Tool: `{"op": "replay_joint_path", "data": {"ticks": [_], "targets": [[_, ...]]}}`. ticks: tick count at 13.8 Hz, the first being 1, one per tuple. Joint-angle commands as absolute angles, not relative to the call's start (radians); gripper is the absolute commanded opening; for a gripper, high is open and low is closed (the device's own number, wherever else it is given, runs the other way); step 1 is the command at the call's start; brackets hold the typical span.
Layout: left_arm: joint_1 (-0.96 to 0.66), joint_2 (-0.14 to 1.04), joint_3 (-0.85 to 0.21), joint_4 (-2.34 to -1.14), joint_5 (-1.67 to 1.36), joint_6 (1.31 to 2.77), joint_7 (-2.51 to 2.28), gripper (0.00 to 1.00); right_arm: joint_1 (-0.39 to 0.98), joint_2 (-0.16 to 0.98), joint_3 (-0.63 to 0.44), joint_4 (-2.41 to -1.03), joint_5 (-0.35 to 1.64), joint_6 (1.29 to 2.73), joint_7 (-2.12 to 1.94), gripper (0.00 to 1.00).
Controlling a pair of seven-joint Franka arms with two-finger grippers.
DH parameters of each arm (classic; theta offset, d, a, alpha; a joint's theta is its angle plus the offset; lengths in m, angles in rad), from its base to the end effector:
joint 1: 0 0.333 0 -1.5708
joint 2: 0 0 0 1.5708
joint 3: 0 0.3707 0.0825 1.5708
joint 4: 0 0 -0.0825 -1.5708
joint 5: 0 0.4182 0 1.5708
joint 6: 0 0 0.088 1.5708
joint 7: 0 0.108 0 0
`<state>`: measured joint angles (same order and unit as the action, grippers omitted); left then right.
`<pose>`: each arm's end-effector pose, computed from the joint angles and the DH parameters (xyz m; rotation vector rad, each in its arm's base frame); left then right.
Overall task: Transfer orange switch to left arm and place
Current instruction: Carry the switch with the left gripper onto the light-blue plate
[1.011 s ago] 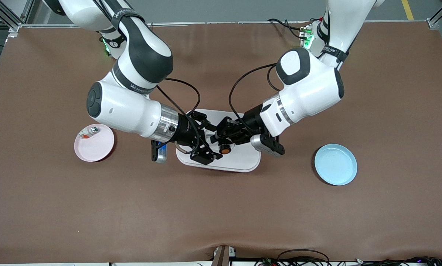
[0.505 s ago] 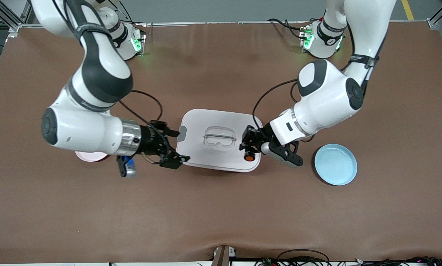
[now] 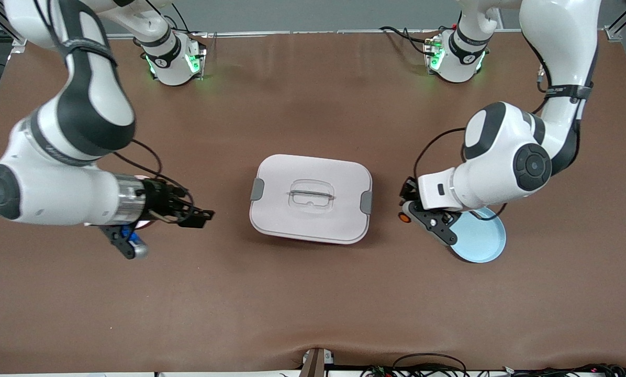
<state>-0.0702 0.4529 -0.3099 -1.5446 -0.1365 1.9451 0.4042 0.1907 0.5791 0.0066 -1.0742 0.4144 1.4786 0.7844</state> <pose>0.6889 -0.2473 0.4346 2.7035 -0.9940 -0.0434 0.7406 0.1939 0.5341 -2.6913 0.8116 0.4991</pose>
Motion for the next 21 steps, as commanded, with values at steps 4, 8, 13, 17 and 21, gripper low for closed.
{"op": "replay_joint_path", "data": {"ticks": [4, 8, 13, 17, 21], "targets": [[0.021, 0.446, -0.316, -1.64, 0.089, 1.936, 0.737, 0.0, 0.085, 0.555, 0.023, -1.074, 0.215, 1.358, 0.406, 1.0], [0.077, 0.451, -0.316, -1.696, 0.207, 1.983, 0.862, 0.0, 0.011, 0.52, 0.023, -1.074, 0.103, 1.289, 0.14, 1.0], [0.199, 0.466, -0.316, -1.882, 0.256, 2.293, 1.107, 0.0, 0.003, 0.488, 0.028, -1.074, -0.015, 1.201, 0.055, 1.0], [0.258, 0.518, -0.316, -1.953, 0.256, 2.483, 1.254, 0.0, 0.002, 0.457, 0.029, -1.075, -0.024, 1.17, 0.054, 1.0], [0.284, 0.568, -0.316, -1.953, 0.256, 2.548, 1.359, 0.0, 0.006, 0.454, 0.032, -1.077, -0.023, 1.17, 0.055, 1.0]]}}
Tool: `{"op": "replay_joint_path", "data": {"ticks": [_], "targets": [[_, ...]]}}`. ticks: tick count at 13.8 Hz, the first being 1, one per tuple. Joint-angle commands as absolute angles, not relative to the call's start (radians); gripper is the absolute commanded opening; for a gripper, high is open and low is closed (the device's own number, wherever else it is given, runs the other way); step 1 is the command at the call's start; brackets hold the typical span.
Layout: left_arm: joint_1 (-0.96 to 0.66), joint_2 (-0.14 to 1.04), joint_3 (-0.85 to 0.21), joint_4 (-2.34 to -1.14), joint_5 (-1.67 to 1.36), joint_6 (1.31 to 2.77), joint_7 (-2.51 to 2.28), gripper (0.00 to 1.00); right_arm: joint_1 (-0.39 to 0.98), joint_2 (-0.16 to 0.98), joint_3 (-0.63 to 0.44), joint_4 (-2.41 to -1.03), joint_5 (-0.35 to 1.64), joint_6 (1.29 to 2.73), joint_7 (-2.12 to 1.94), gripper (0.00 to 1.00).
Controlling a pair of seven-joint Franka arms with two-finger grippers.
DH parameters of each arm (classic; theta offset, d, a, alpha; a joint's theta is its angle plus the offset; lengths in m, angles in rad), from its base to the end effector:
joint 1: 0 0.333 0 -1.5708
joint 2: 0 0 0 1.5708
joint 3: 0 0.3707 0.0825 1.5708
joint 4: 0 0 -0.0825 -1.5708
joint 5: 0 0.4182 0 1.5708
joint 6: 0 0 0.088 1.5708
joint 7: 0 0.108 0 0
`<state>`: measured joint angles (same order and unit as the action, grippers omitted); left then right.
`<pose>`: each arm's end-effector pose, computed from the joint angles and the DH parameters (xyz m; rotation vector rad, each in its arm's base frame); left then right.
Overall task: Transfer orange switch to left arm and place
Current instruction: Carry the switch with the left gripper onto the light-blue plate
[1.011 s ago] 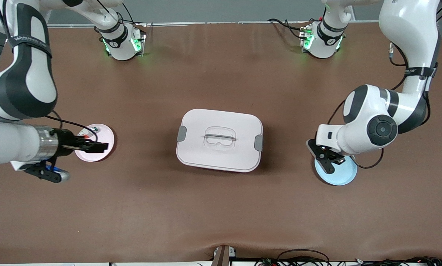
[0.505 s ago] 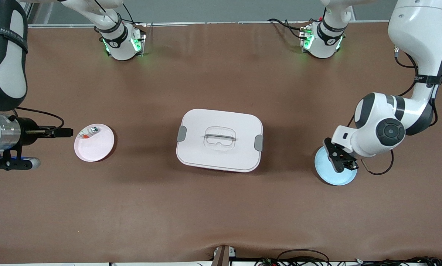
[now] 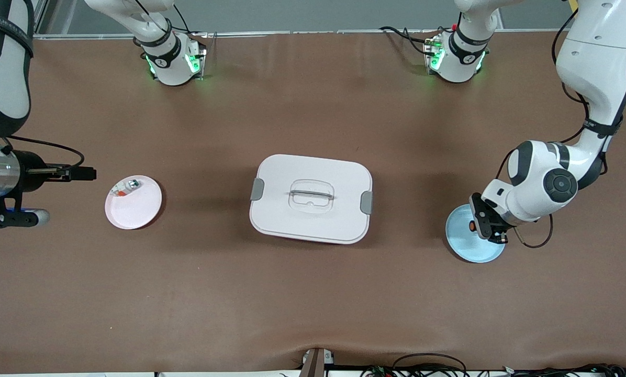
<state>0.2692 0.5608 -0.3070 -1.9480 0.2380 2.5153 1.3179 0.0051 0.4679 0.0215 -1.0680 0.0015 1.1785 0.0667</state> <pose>0.6720 -0.0152 0.2231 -2.2908 2.1317 -0.0710 0.7004 0.0147 0.5918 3.0858 -0.0622 -0.5576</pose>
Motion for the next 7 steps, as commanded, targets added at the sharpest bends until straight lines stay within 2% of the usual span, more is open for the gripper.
{"op": "replay_joint_path", "data": {"ticks": [1, 2, 5, 6, 7], "targets": [[0.284, 0.574, -0.316, -1.951, 0.256, 2.557, 1.371, 0.02, 0.008, 0.445, 0.032, -1.08, -0.028, 1.17, 0.055, 1.0], [0.284, 0.577, -0.316, -1.951, 0.256, 2.575, 1.388, 0.08, 0.002, 0.439, 0.032, -1.083, -0.02, 1.17, 0.052, 1.0], [0.279, 0.614, -0.316, -1.942, 0.256, 2.628, 1.422, 0.38, -0.002, 0.433, 0.031, -1.081, -0.014, 1.172, 0.054, 1.0], [0.278, 0.614, -0.316, -1.942, 0.256, 2.629, 1.424, 0.61, 0.0, 0.433, 0.031, -1.081, -0.024, 1.172, 0.054, 1.0], [0.281, 0.614, -0.316, -1.941, 0.256, 2.629, 1.425, 0.92, 0.005, 0.433, 0.028, -1.081, -0.032, 1.172, 0.057, 1.0]]}}
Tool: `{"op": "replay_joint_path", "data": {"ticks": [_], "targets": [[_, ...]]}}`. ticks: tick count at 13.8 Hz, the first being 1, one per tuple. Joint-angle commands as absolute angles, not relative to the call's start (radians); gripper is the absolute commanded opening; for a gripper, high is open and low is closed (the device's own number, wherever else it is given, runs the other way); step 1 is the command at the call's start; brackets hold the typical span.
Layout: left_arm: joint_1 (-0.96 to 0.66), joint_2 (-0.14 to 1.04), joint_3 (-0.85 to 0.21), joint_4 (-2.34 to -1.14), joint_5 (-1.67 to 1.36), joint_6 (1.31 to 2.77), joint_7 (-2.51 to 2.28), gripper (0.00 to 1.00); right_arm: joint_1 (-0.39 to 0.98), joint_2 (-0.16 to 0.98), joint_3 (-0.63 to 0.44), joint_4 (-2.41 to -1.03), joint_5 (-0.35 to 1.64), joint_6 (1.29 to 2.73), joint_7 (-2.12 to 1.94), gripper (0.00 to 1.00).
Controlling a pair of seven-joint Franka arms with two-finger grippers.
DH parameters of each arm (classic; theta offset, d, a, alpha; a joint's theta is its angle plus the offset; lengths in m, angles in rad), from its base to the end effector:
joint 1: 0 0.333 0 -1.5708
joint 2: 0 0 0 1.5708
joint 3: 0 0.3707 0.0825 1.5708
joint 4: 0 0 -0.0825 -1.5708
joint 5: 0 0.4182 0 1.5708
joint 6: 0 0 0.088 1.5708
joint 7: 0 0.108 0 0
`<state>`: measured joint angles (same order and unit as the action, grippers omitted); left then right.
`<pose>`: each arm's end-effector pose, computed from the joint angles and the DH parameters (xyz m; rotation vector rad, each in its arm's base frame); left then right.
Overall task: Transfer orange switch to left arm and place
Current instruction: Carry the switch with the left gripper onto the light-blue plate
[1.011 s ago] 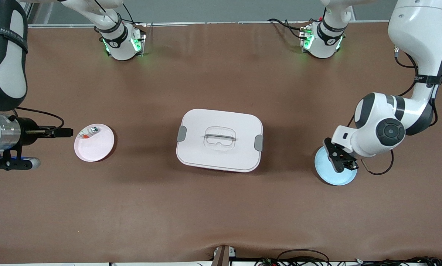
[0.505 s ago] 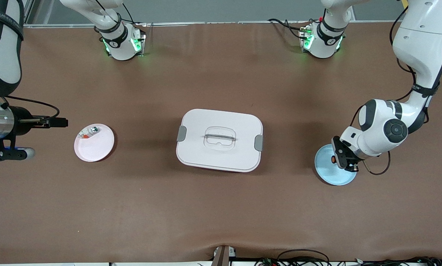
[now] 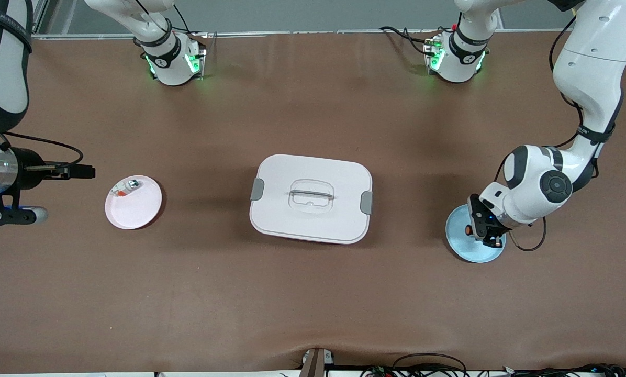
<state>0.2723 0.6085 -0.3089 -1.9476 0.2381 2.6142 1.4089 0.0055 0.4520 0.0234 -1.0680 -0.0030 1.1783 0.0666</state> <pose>0.6766 -0.0173 0.2021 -2.1815 2.2145 -0.1611 0.6961 0.0153 0.6029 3.0867 -0.0601 -0.5324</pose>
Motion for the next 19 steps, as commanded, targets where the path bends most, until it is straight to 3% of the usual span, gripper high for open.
{"op": "replay_joint_path", "data": {"ticks": [1, 5, 12, 19], "targets": [[0.287, 0.612, -0.316, -1.94, 0.256, 2.629, 1.421, 1.0, 0.002, 0.434, 0.025, -1.08, -0.032, 1.172, 0.066, 1.0], [0.296, 0.556, -0.327, -1.934, 0.229, 2.579, 1.385, 1.0, -0.015, 0.385, 0.025, -1.075, -0.029, 1.183, 0.064, 1.0], [0.291, 0.391, -0.38, -1.786, 0.143, 2.18, 1.007, 1.0, -0.025, 0.347, 0.026, -1.077, -0.005, 1.258, 0.058, 1.0], [0.29, 0.239, -0.459, -1.703, 0.078, 1.955, 0.42, 1.0, -0.063, 0.31, 0.028, -1.103, 0.028, 1.236, 0.009, 1.0]]}}
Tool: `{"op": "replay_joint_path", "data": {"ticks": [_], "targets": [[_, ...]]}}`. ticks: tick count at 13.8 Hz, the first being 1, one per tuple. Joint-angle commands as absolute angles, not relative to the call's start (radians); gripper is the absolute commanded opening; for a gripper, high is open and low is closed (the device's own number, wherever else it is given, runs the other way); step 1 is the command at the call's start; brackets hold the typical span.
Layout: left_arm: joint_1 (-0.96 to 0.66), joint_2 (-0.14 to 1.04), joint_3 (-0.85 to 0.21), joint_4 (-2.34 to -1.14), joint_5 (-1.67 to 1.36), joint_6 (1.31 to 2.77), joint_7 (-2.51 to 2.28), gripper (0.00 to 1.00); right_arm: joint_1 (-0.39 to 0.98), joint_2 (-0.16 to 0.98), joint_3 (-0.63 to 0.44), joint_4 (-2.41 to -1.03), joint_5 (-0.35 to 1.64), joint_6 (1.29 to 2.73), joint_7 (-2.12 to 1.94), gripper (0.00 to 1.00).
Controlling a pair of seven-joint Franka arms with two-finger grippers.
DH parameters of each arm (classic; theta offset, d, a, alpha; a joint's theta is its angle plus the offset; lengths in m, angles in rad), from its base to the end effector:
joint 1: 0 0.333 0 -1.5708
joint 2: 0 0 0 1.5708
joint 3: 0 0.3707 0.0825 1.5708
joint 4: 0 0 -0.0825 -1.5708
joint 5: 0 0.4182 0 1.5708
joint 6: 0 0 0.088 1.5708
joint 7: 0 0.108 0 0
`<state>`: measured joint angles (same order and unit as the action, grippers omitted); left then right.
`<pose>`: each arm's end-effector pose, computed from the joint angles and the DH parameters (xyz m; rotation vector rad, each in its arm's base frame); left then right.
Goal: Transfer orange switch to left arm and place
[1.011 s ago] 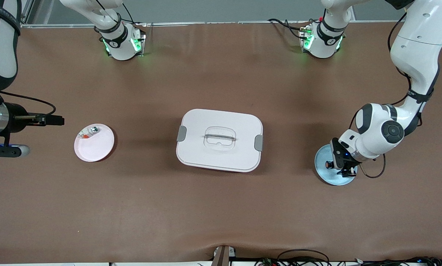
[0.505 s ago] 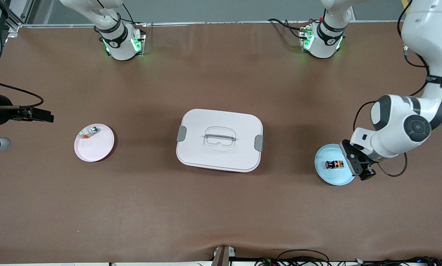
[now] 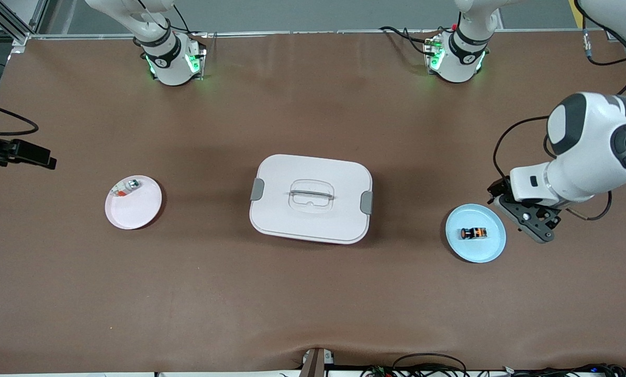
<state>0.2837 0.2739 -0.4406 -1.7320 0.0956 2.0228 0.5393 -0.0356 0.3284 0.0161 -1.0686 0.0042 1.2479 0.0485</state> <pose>0.6765 -0.0746 0.4753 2.9216 -1.0983 0.0764 0.6661 -0.0149 0.6910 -3.1239 0.1054 0.2336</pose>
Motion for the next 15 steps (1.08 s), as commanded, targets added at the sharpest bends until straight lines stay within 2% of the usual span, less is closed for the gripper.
{"op": "replay_joint_path", "data": {"ticks": [1, 8, 12, 13, 15], "targets": [[0.29, 0.232, -0.46, -1.677, 0.08, 1.906, 0.353, 1.0, -0.066, 0.296, 0.028, -1.129, 0.028, 1.238, -0.004, 1.0], [0.305, 0.101, -0.451, -1.637, 0.078, 1.775, 0.034, 1.0, -0.074, 0.068, 0.028, -1.491, 0.029, 1.428, -0.005, 1.0], [0.287, 0.081, -0.448, -1.575, 0.078, 1.68, -0.115, 1.0, -0.071, 0.046, 0.029, -1.505, 0.044, 1.437, -0.005, 1.0], [0.25, 0.071, -0.424, -1.577, 0.08, 1.678, -0.123, 1.0, -0.063, 0.046, 0.034, -1.503, 0.044, 1.437, -0.003, 1.0], [0.152, 0.054, -0.31, -1.577, 0.078, 1.674, -0.106, 1.0, -0.049, 0.048, 0.035, -1.499, 0.046, 1.434, 0.0, 1.0]]}}
